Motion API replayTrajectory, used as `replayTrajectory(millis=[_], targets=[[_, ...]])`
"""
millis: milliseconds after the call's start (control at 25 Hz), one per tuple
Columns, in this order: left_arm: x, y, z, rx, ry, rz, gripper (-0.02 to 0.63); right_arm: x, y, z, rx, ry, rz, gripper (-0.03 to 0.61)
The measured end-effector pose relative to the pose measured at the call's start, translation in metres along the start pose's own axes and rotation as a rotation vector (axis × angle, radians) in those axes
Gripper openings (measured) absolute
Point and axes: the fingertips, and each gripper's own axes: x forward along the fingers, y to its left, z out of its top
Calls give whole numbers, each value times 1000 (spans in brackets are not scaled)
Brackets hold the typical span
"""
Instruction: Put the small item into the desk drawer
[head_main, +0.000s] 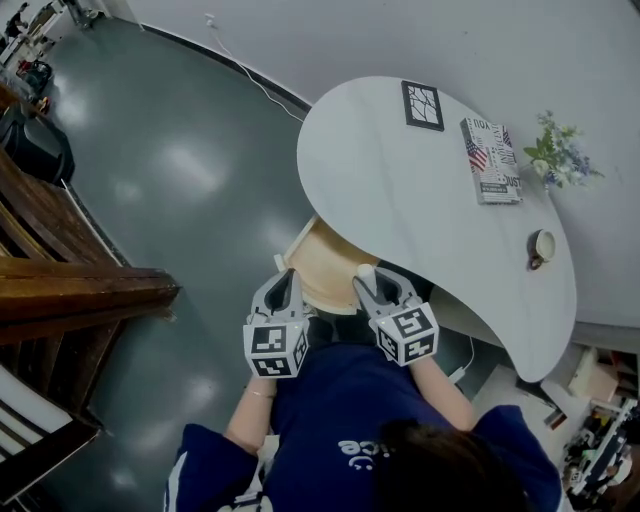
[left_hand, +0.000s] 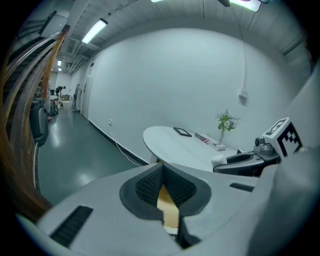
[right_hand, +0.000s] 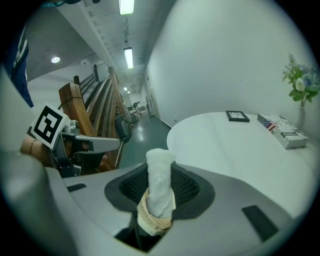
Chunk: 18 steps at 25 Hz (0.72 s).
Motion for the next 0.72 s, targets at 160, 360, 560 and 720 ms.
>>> replayTrajectory(millis=[160,360,560,720], targets=[[2,1,4,-9,-10,19,3,6,-4,5,-28,15,2,137],[2,6,8,-40,-21,73,3,14,-9,13,-81,46,19,137],[3,8,15,-27,-28,99,3,28,-13,14,-93,86,40,138],[0,14,15,-30,-27,142,3,40,-9,8,-111,117,80,138]])
